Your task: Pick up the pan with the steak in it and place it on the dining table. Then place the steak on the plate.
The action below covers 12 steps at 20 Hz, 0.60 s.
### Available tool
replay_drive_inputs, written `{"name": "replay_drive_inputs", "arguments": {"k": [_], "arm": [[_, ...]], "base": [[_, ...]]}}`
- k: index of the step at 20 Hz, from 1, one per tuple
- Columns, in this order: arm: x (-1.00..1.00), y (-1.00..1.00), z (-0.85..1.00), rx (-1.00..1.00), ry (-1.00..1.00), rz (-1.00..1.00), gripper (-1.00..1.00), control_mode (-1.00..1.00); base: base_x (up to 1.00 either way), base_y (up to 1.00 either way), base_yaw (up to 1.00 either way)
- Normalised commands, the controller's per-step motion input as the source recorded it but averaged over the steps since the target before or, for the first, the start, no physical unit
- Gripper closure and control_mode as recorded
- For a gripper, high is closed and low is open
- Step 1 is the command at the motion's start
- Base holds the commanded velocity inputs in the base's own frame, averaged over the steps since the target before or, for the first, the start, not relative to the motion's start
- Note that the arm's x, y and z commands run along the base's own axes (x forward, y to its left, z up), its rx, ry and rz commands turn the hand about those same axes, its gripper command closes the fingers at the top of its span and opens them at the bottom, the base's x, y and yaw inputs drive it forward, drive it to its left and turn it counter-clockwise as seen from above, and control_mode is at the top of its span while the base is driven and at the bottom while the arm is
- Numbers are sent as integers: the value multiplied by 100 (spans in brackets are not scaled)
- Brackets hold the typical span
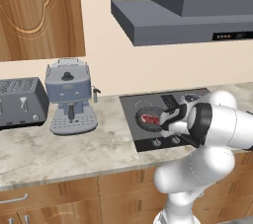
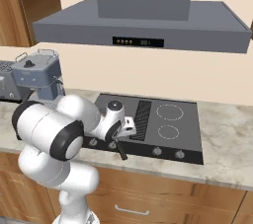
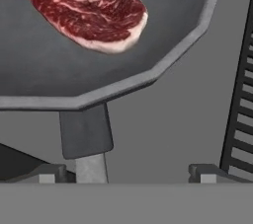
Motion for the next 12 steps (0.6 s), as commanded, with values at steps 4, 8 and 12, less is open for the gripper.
{"name": "replay_drive_inputs", "arguments": {"k": [4, 8, 12], "arm": [[0, 11, -31, -2, 1, 0, -100, -100], [0, 1, -7, 0, 1, 0, 100, -100], [-1, 0, 7, 2, 0, 0, 100, -100]], "base": [[0, 0, 0], [0, 0, 0], [0, 0, 0]]}}
